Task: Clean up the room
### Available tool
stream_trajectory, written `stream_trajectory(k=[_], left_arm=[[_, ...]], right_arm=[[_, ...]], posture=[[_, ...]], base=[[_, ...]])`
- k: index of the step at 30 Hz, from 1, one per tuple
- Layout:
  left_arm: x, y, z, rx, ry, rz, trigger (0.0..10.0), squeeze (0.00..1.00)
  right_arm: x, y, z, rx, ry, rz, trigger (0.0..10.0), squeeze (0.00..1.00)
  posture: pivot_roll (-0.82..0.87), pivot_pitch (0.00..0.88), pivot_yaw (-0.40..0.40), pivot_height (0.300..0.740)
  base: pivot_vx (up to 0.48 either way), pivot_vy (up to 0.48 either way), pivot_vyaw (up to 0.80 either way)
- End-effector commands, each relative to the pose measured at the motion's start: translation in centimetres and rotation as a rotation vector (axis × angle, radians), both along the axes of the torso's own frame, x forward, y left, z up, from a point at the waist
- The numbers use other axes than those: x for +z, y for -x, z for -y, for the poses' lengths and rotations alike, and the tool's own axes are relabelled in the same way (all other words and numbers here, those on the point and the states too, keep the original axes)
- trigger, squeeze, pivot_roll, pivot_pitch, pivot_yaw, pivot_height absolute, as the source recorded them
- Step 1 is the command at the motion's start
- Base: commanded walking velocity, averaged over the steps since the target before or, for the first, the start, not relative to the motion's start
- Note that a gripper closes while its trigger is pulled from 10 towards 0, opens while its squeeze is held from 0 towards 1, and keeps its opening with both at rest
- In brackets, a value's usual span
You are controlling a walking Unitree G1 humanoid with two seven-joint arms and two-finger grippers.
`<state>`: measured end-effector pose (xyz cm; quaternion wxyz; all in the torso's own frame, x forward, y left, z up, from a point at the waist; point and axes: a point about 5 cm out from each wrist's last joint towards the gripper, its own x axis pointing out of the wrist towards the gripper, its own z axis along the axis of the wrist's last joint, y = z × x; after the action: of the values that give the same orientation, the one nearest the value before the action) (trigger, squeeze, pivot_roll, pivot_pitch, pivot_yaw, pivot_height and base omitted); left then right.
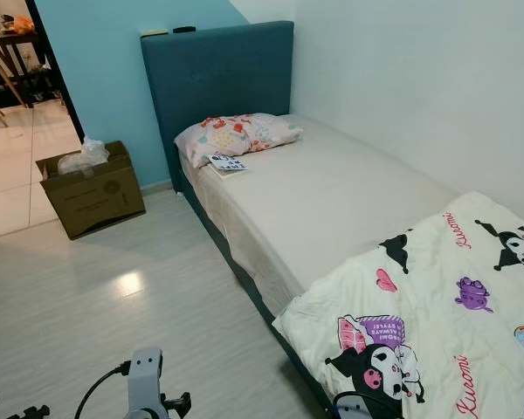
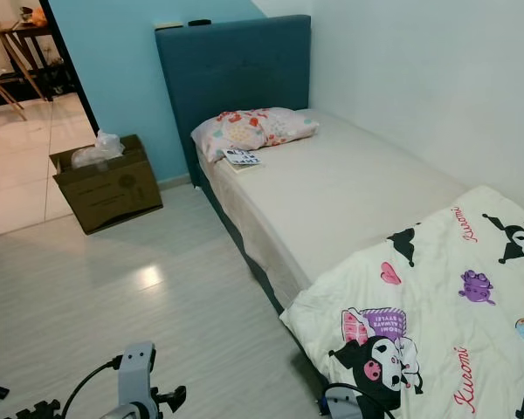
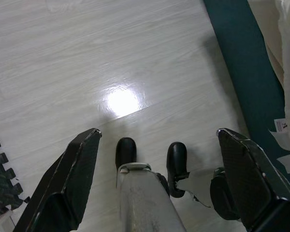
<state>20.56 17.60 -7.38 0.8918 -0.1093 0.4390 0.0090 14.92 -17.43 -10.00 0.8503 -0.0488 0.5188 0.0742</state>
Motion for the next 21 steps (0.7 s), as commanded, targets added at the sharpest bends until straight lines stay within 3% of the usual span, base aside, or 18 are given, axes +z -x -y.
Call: stream_trajectory(k=[1, 21], left_arm=[[-0.01, 0.02, -0.07, 0.009, 0.009, -0.003, 10.0, 0.0], [0.11, -0.21, 0.15, -0.001, 0.013, 0.008, 10.0, 0.0]], right_arm=[[-0.08, 0.1, -0.4, 0.009, -0.007, -0.01, 10.0, 0.0], [0.05, -0.22, -0.77, 0.036, -0.033, 0.002, 10.0, 0.0]], posture=[[-0.01, 0.0, 0.001, 0.74], [-0.01, 0.0, -0.002, 0.74]], base=[[0.0, 0.0, 0.0], [0.224, 0.0, 0.0]])
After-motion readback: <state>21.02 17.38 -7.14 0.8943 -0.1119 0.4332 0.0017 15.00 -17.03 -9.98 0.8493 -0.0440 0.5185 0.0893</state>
